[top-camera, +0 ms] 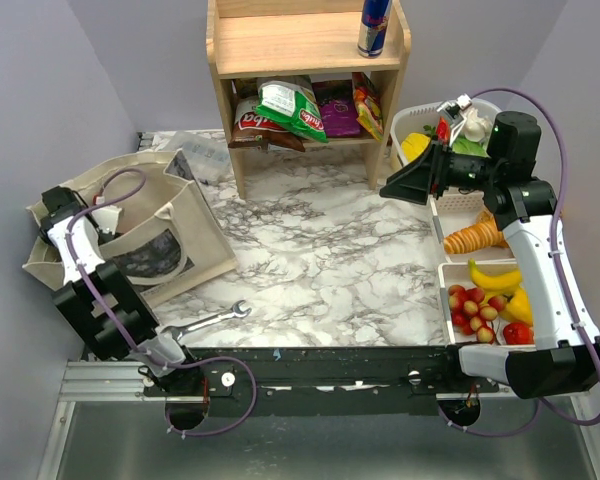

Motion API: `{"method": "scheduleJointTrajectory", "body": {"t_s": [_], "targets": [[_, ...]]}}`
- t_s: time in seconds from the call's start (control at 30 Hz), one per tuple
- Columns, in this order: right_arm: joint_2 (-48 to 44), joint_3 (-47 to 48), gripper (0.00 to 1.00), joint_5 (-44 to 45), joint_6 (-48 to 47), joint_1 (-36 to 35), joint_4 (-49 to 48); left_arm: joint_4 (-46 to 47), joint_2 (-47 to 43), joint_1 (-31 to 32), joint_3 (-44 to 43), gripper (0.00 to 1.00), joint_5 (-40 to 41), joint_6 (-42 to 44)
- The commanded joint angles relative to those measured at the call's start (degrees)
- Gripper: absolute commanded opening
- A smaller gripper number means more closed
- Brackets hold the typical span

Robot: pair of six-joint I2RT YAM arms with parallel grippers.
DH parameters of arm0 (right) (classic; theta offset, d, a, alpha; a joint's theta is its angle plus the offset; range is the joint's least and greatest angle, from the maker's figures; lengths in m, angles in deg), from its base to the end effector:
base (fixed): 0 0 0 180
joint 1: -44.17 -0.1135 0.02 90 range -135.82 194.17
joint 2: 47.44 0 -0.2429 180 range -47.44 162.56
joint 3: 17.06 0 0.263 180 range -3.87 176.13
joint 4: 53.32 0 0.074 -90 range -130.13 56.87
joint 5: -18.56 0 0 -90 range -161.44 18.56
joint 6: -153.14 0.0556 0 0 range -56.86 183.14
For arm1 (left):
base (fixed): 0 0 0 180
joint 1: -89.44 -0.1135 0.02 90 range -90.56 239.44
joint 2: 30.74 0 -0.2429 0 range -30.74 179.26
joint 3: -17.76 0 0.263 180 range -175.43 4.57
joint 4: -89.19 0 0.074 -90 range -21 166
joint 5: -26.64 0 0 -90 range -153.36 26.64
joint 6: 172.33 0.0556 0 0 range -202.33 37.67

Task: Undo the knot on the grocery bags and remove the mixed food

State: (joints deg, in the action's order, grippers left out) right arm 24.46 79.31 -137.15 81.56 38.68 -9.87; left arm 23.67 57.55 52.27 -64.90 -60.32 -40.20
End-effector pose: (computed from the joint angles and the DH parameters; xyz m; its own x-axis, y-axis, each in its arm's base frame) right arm 0.2694 0.0768 0.4218 -0.5907 0.0738 -0.8035 -0.7491 0.3201 0.5801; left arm 0.2503 0.1935 0.2079 -0.9731 0.1028 -0.2059 0.0483 0.9660 0.2540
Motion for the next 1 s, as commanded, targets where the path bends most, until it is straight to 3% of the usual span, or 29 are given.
{"method": "scheduleJointTrajectory", "body": {"t_s": [0.0, 0.03, 0.07, 0.1, 0.33, 0.63, 0.83, 0.97], "targets": [[-0.7, -0.59, 0.92, -0.38, -2.51, 0.22, 3.18, 1.67, -5.8, 1.87, 1.95, 0.69, 1.18, -2.15], [-0.71, -0.64, 0.92, -0.32, -2.99, 0.22, 3.56, 1.92, -7.76, 3.75, 3.31, 0.75, 2.28, -1.57], [-0.71, -0.92, 0.92, -0.17, -3.5, 0.2, 3.97, 1.97, -9.34, 5.15, 4.87, 0.95, 2.73, -1.36], [-0.82, -1.12, 0.92, -0.06, -3.86, 0.22, 4.17, 1.42, -10.91, 6.36, 5.64, 0.98, 2.52, -1.62], [-0.44, -1.12, 0.92, -0.25, -4.73, 0.2, 4.68, -10.56, -15.88, 8.13, -3.48, 0.99, -5.96, -6.76], [0.07, 0.06, 0.93, 4.12, -6.99, 0.22, 4.32, -19.69, -18.47, 9.9, -28.28, 0.98, -15.22, -11.07], [-0.16, 1.04, 0.94, 15.92, -8.69, 0.23, 2.54, -27.86, -12.46, 12.99, -52.91, 0.99, -28.52, -19.68], [-2.07, -1.58, 0.98, 31.59, -10.89, 0.3, 1.86, -24.45, -14.15, 21.93, -53.72, 0.98, -27.62, -23.85]]}}
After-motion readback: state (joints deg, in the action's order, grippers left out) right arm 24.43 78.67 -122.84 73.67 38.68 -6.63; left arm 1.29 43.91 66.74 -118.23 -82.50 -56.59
